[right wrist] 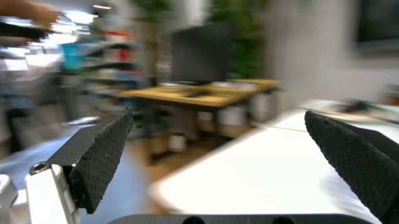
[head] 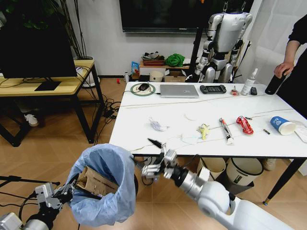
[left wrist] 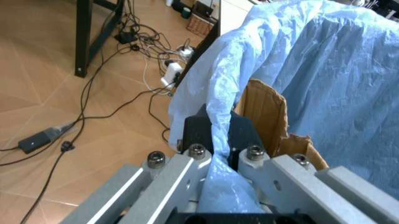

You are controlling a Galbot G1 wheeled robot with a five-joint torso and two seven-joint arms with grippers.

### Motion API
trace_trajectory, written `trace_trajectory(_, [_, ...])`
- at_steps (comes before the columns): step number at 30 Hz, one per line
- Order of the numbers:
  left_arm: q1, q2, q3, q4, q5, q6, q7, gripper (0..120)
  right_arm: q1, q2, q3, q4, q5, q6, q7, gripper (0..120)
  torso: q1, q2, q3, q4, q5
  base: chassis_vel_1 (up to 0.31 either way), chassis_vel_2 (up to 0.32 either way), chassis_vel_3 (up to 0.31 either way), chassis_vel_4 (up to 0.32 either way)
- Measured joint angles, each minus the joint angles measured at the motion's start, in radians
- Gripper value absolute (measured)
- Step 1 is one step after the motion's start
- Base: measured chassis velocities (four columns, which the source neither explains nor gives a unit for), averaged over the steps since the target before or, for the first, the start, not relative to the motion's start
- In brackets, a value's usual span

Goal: Pick up the trash bin and place the trash from the table into it.

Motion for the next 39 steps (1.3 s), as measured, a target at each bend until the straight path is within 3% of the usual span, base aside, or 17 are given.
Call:
trace_trajectory(7, [-0.005,0.001,0.007,0.001,0.019,-0.01,0.019,0,0.015,0.047,0.135,-0.137,-0.056,-0.094,0.119,100,0.0,0.0,0.0,-0.0003,0.0002,0.0,0.0,0.0,0.0])
trace_trajectory(16, [0.001,-0.008,0.013,-0.001,0.035,-0.016,0.028,0,0.194,0.13,0.067,-0.319,-0.142,-0.259,0.12,100,0.0,0.0,0.0,0.0,0.0,0.0,0.0,0.0,0.0])
trace_trajectory(21, [-0.003,-0.018,0.011,-0.005,0.04,-0.017,0.028,0,0.329,0.215,0.002,-0.435,-0.135,-0.349,0.076,100,0.0,0.0,0.0,0.0001,-0.0002,0.0,0.0,0.0,0.0])
trace_trajectory(26, [-0.005,-0.03,0.008,-0.012,0.042,-0.017,0.026,0,0.381,0.282,-0.053,-0.492,-0.106,-0.37,0.063,100,0.0,0.0,0.0,0.0003,-0.0001,0.0,0.0,0.0,0.0])
trace_trajectory(36, [-0.004,-0.043,0.004,-0.02,0.045,-0.017,0.024,0,0.401,0.338,-0.108,-0.552,-0.14,-0.346,0.043,100,0.0,0.0,0.0,-0.0002,0.0,0.0,0.0,0.0,0.0])
trace_trajectory(39, [-0.001,-0.042,-0.002,-0.021,0.045,-0.017,0.023,0,0.42,0.363,-0.108,-0.59,-0.162,-0.338,0.043,91,0.0,0.0,0.0,0.0001,0.0,0.0,0.0,0.0,0.0])
